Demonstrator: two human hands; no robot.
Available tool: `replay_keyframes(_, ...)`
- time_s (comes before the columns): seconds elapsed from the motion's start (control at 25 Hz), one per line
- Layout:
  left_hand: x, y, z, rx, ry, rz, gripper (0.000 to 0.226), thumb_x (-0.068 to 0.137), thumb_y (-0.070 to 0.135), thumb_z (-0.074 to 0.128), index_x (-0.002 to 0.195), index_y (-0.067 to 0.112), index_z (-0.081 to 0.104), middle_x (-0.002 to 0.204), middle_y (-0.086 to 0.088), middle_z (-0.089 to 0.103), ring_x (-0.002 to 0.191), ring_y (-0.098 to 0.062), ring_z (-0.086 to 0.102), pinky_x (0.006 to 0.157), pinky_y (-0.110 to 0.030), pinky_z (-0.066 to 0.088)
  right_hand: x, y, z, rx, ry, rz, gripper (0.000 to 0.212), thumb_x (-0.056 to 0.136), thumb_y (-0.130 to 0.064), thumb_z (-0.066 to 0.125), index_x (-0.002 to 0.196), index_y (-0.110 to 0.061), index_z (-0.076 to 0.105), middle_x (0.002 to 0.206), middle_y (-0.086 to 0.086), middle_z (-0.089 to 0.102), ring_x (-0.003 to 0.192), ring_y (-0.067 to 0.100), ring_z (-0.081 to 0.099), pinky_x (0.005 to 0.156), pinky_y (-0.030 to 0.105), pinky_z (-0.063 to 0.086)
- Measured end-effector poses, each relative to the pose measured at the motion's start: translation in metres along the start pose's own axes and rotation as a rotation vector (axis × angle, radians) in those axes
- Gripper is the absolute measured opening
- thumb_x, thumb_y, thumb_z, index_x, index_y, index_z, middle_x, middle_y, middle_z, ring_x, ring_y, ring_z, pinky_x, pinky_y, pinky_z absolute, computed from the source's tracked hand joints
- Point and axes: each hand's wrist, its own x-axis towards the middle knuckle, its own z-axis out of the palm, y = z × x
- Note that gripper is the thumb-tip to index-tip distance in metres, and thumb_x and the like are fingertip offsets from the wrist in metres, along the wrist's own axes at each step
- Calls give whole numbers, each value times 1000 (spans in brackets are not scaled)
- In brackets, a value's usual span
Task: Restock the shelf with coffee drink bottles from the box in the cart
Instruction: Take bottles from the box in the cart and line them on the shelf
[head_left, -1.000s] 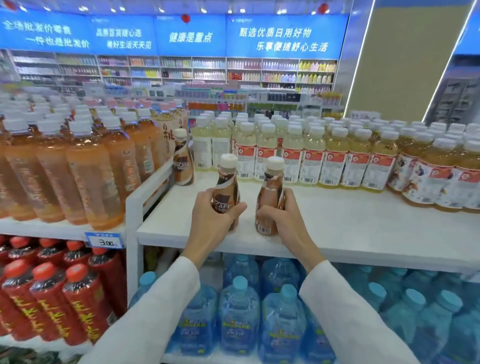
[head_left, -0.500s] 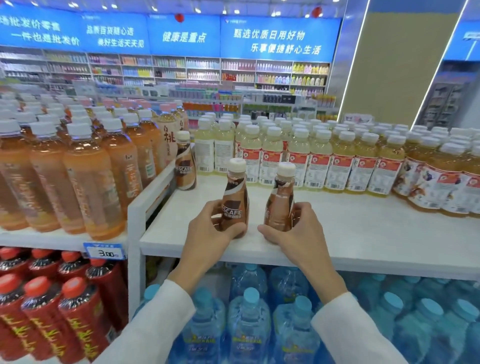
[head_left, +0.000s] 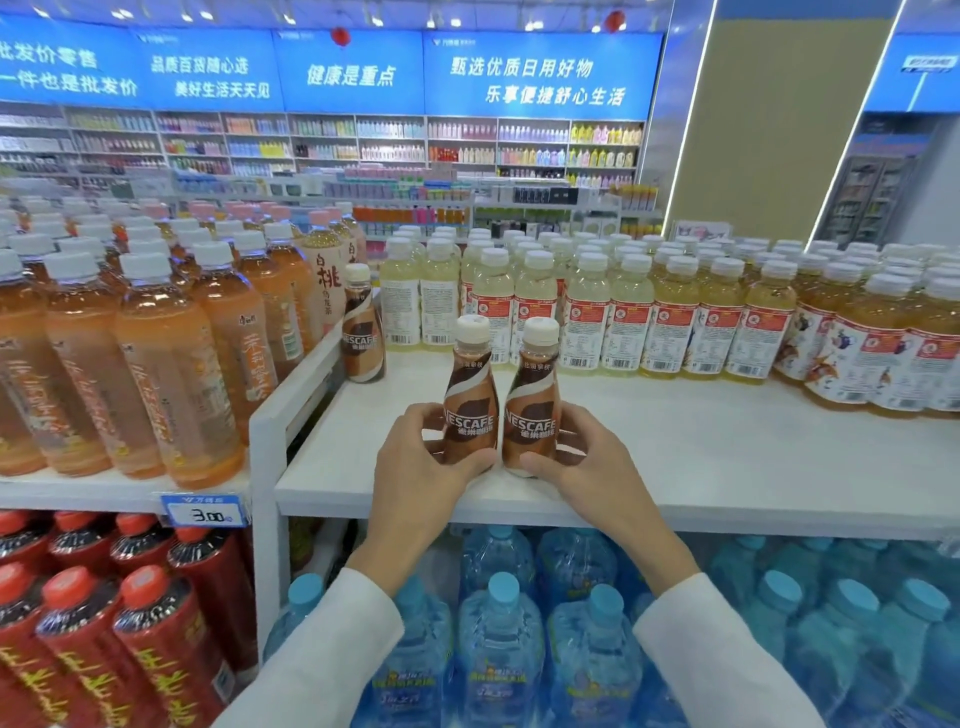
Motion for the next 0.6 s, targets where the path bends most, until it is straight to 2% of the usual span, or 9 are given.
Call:
replay_keyframes(0.08,-1,2,3,18,20,-12,71,62,50,91,121,31,55,118,14,63,99,-7,66,90,-31,57,-2,-2,-2,19,-5,12,74,73,-31,88,137,-31,52,127,-19,62,116,3,59,103,30,50)
replay_keyframes(0.12,-3,2,4,23,29,-15,71,62,49,91,120,31,55,119,13,60,99,-7,65,89,-31,57,-4,-2,-2,15,31,22,75,73,-34,88,138,-30,50,127,-18,62,116,4,59,98,24,49)
replay_keyframes(0.2,-4,1,5,22,43,-11,69,62,48,92,118,31,56,118,13,55,98,-5,64,87,-28,57,-7,-5,4,-3,123,14,61,75,-33,87,129,-31,57,115,-19,66,104,-2,63,83,8,47)
replay_keyframes(0.24,-3,1,6,32,50,-12,68,62,48,91,118,32,57,115,13,55,98,-4,63,87,-26,56,-6,-7,8,-20,146,4,53,77,-31,85,123,-32,59,109,-21,66,98,-6,63,76,5,46)
replay_keyframes(0.32,10,1,4,78,66,-34,63,65,48,90,118,32,59,111,13,57,98,-6,62,88,-26,54,8,-11,17,-66,124,-8,45,81,-30,82,118,-31,57,106,-19,65,94,-4,62,79,9,45)
replay_keyframes(0.44,51,-4,1,136,72,-75,54,69,42,89,115,27,66,108,10,67,99,-12,63,88,-28,50,52,-18,34,-126,17,-20,43,85,-31,78,119,-27,51,110,-11,63,102,12,62,89,27,48)
replay_keyframes(0.52,80,-10,1,87,106,-95,49,69,34,90,111,22,67,107,8,71,100,-14,66,90,-34,54,83,-20,51,-102,-32,-20,43,86,-26,77,120,-24,50,109,-10,61,104,15,61,86,27,45)
replay_keyframes(0.6,104,-15,4,54,170,-138,48,70,28,90,108,20,61,109,6,68,103,-16,64,95,-39,53,111,-21,69,-68,-43,-32,44,87,-21,75,123,-19,49,109,-8,59,104,15,60,85,26,43)
